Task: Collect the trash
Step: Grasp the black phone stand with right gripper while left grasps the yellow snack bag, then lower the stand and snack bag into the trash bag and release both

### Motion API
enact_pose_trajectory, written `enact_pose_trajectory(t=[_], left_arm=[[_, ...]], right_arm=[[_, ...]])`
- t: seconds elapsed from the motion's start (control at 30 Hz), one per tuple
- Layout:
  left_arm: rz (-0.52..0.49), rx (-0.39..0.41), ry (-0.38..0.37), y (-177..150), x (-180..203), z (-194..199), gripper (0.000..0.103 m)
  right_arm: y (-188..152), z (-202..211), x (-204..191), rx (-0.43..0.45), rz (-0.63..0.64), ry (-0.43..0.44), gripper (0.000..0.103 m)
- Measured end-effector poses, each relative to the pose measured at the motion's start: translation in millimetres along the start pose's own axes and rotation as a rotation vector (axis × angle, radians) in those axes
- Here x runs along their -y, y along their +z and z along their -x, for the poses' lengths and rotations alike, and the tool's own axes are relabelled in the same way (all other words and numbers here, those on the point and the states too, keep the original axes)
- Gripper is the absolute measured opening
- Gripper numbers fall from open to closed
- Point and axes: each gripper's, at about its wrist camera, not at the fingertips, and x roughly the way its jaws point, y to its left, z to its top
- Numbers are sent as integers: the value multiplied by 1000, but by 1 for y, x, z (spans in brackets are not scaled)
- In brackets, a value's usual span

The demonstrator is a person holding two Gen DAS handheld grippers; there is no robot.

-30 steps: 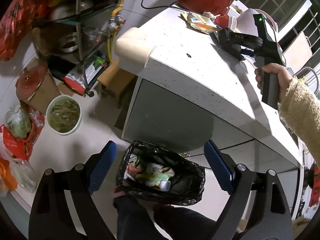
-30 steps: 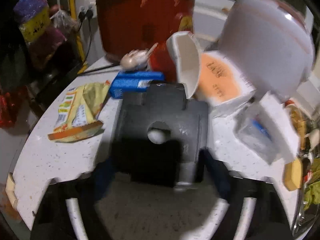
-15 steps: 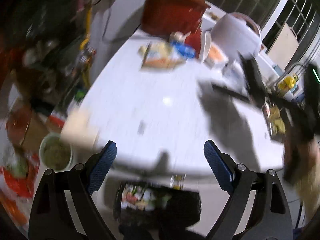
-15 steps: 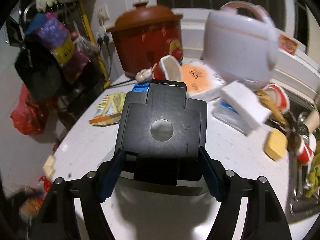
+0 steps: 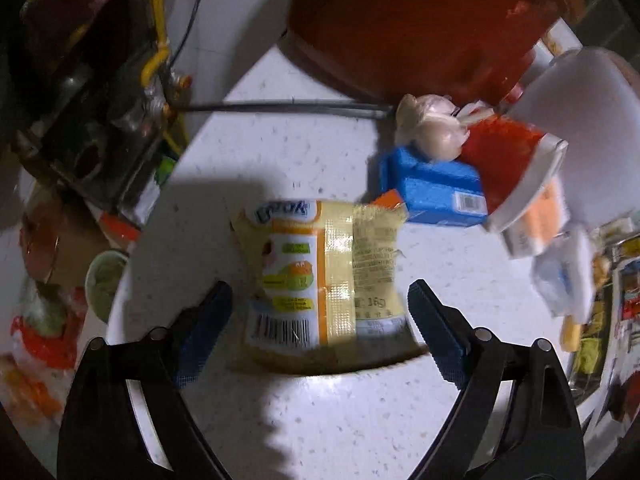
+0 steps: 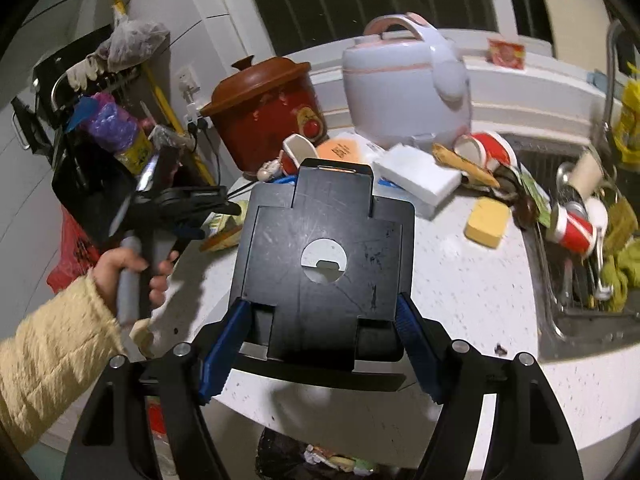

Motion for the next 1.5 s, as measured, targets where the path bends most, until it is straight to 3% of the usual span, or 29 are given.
enact_pose_trajectory(t=[0.07,0.1,0.2,0.37,0.57,0.73,0.87,1.07,1.2,1.33,1.5], left_arm=[[-36,4,-2,-4,5,-1,82],[-44,22,-6,-5,6,2,66],[-2,30,-96,-12,-6,11,51],[38,64,-202,-31,-26,35,44],[15,120,-295,-66,-42,78,44],[-25,171,-368,-111,-62,118,44],[-3,188,-409,-151,-87,144,44],[-42,123,-372,-229,-117,169,44],[13,-1,-350,-278,-135,154,44],[80,-147,-341,-319,-145,101,44],[129,-293,-290,-357,-151,19,44]], right_arm=[[-2,0,3,-5,-8,-4,72],[-3,0,4,-8,-11,-1,72],[-3,0,2,-8,-5,9,72],[1,-2,-6,-1,1,43,72],[3,-4,-23,-1,38,83,72],[1,-2,-38,-5,64,115,72],[-6,7,-52,-18,95,147,72],[-33,36,-82,-84,197,269,72],[-64,38,-100,-195,235,330,72],[-104,22,-108,-333,251,350,72],[-176,-23,-88,-514,280,227,72]])
